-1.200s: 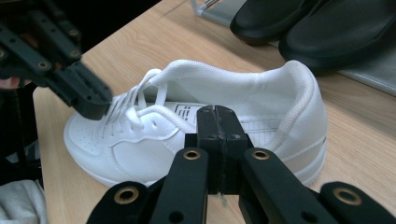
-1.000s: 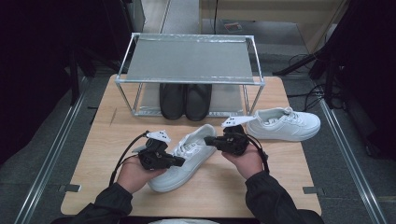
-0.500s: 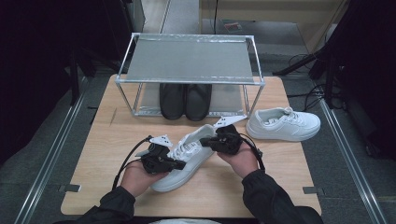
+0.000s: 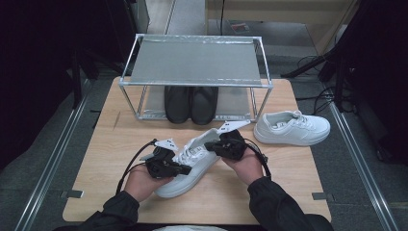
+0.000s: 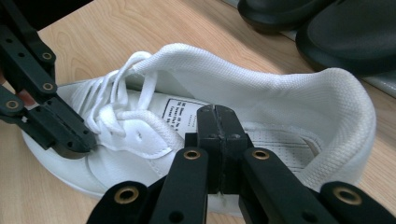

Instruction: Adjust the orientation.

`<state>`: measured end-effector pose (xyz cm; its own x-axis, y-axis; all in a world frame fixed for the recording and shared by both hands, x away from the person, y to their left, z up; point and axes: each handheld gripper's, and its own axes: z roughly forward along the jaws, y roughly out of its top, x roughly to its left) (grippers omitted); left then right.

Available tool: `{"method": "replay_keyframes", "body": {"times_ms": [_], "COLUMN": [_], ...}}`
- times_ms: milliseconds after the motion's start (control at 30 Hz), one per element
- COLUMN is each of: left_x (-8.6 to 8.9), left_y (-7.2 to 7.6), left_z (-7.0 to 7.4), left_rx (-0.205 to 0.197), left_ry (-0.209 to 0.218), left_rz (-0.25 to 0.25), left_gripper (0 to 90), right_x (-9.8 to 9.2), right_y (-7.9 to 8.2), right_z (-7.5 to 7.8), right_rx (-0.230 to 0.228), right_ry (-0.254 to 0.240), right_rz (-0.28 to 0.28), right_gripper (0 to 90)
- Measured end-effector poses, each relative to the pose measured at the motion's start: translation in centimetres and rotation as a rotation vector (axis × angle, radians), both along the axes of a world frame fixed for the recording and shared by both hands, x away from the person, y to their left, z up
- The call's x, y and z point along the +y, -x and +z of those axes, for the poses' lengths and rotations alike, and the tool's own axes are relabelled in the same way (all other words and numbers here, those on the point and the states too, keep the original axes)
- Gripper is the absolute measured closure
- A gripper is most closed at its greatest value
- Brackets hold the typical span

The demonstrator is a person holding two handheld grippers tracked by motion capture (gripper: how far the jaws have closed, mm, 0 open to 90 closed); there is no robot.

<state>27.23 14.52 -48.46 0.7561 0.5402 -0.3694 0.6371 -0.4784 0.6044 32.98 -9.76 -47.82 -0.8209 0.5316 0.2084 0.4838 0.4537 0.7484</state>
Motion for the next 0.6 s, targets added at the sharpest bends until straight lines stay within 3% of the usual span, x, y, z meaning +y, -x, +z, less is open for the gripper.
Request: {"method": "replay_keyframes", "body": {"times_ms": [267,600], "left_x": [0.1,1.9], "left_y": [-0.2,-1.3], "left_z": [0.0,0.2], "left_rx": [-0.003,-0.033], "left_ry": [-0.008,-0.035], "left_rz": [0.0,0.068], "left_gripper": [90.0,89.9], "right_x": [0.0,0.7], "right_y": [0.1,1.5], "right_z": [0.1,0.1], "right_rx": [0.015,0.04], "right_ry": [0.008,0.033], "right_rz": [0.008,0.058], "right_gripper": [90.0,90.0]}}
